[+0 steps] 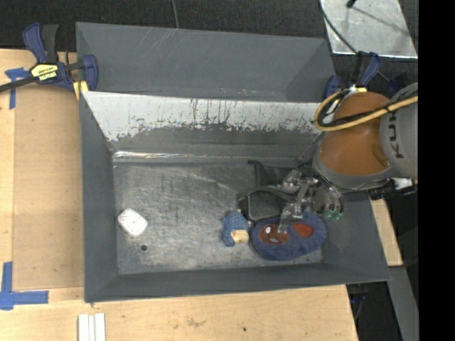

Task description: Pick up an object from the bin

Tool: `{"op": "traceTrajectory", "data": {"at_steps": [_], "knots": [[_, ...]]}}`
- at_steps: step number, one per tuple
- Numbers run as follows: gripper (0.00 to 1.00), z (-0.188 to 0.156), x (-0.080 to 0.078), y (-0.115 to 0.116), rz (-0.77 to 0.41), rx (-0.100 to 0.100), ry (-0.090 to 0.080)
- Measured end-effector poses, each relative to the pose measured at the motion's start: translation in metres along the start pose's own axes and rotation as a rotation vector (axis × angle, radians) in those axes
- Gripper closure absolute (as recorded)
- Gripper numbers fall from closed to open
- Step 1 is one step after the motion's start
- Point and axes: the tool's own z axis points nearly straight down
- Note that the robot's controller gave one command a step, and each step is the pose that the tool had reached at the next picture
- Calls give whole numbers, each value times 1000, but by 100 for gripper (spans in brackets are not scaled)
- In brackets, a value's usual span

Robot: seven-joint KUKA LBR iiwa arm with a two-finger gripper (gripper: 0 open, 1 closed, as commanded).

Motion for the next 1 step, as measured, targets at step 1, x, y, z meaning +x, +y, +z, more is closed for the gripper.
{"op": "traceTrajectory", "data": {"at_steps": [1], "knots": [[100,-138,-8,-42,-150,8,-13]]}}
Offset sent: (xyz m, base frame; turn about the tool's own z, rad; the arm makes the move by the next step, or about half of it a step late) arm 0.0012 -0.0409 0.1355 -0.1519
